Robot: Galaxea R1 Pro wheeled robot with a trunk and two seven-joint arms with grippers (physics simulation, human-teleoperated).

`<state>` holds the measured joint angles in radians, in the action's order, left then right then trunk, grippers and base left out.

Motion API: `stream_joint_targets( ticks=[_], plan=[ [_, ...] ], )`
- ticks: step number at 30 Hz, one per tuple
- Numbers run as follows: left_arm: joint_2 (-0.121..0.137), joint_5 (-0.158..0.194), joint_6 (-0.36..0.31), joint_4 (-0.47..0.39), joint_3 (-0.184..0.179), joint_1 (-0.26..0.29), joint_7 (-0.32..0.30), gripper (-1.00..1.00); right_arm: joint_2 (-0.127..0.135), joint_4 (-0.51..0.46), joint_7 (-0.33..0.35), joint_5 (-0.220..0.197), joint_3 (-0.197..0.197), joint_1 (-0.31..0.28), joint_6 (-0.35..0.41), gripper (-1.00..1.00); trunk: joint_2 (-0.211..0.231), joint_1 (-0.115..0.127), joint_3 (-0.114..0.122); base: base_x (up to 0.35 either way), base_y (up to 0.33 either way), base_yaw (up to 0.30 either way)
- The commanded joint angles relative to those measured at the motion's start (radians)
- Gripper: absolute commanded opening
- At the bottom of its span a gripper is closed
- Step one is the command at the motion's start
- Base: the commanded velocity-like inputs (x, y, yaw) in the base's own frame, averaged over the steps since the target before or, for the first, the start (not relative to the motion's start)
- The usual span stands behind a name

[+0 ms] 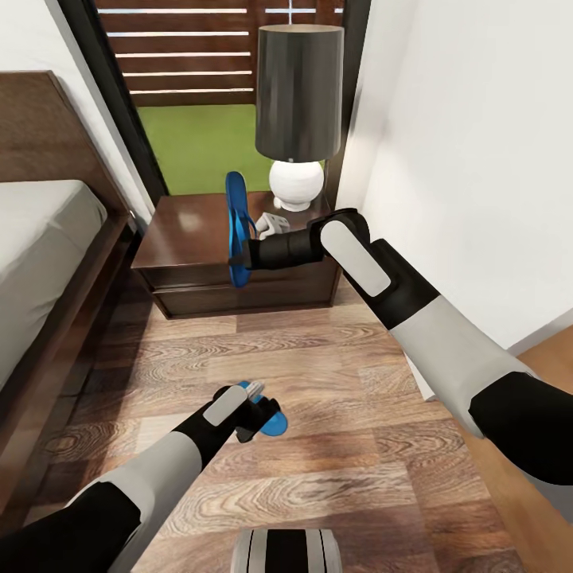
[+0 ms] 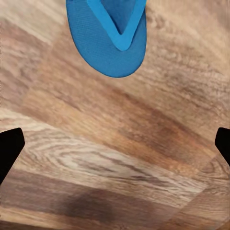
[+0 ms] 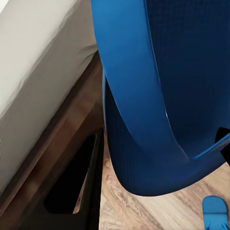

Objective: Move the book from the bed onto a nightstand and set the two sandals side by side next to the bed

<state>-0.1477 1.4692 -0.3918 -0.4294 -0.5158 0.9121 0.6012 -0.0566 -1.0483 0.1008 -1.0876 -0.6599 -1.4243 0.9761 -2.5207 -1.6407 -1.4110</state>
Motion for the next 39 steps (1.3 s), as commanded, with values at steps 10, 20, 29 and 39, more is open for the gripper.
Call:
stream_joint_targets(
  ticks=[10, 20, 29, 39],
  plan=[
    [0.007, -0.002, -0.001, 0.001, -0.006, 0.001, 0.000, 1.00, 0.000, 0.001, 0.011, 0.009, 0.000, -0.001, 0.003, -1.00, 0.000, 0.000, -0.001, 0.058, -0.034, 0.000],
    [0.009, -0.003, 0.001, 0.004, -0.006, 0.001, 0.004, 1.00, 0.000, 0.001, 0.011, 0.009, 0.000, -0.001, 0.003, -1.00, 0.000, 0.000, -0.001, 0.220, -0.163, 0.000],
    [0.010, -0.003, -0.002, 0.003, -0.006, 0.001, 0.117, 1.00, -0.001, -0.015, 0.012, 0.009, 0.000, -0.001, 0.003, -1.00, 0.000, 0.000, -0.001, 0.030, -0.024, 0.000],
    [0.011, -0.003, -0.002, 0.003, -0.006, 0.002, 0.135, 1.00, 0.000, -0.056, 0.011, 0.009, 0.000, -0.001, 0.018, -1.00, 0.000, 0.000, -0.001, 0.000, 0.000, 0.000]
  ],
)
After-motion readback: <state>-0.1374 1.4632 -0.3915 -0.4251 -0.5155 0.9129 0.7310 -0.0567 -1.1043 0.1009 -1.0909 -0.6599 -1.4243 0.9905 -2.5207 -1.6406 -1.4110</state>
